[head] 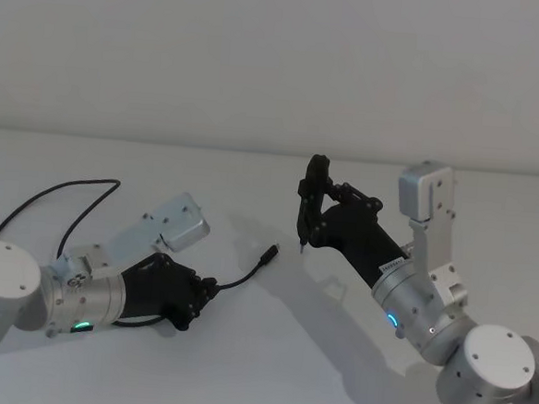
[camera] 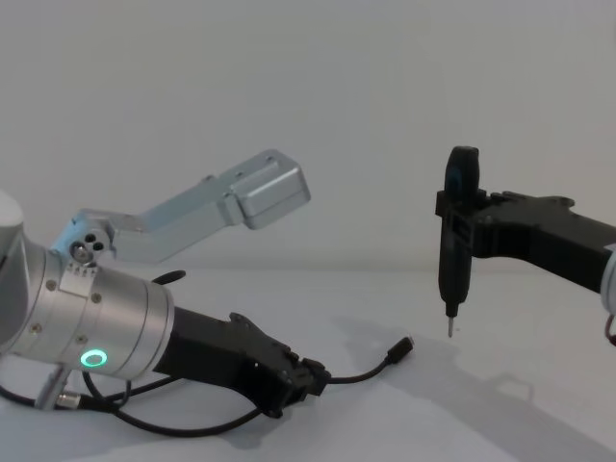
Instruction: Pick up the data cable with the one hand.
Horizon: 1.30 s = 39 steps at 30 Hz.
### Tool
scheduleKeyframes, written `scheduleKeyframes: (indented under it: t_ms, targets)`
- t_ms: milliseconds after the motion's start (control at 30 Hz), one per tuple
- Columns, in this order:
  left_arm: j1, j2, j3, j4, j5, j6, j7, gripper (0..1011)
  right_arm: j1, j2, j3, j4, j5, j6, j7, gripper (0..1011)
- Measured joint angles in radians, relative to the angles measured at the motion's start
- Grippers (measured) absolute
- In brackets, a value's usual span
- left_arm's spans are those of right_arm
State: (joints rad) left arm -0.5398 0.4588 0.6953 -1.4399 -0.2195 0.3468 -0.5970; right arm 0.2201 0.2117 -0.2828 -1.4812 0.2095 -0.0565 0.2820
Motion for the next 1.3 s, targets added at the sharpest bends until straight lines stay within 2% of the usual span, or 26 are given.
scheduleKeyframes:
  t_ms: [700, 1300]
  targets:
    - [-0.005, 0.003, 0.006, 0.000, 0.004, -0.001, -0.016, 38, 0.070, -0.027, -0.023, 0.101, -0.031, -0.022, 0.011, 275]
    - [-0.006, 0.004, 0.008, 0.000, 0.005, -0.001, -0.019, 38, 0.091, -0.038, -0.036, 0.135, -0.041, -0.026, 0.017, 274]
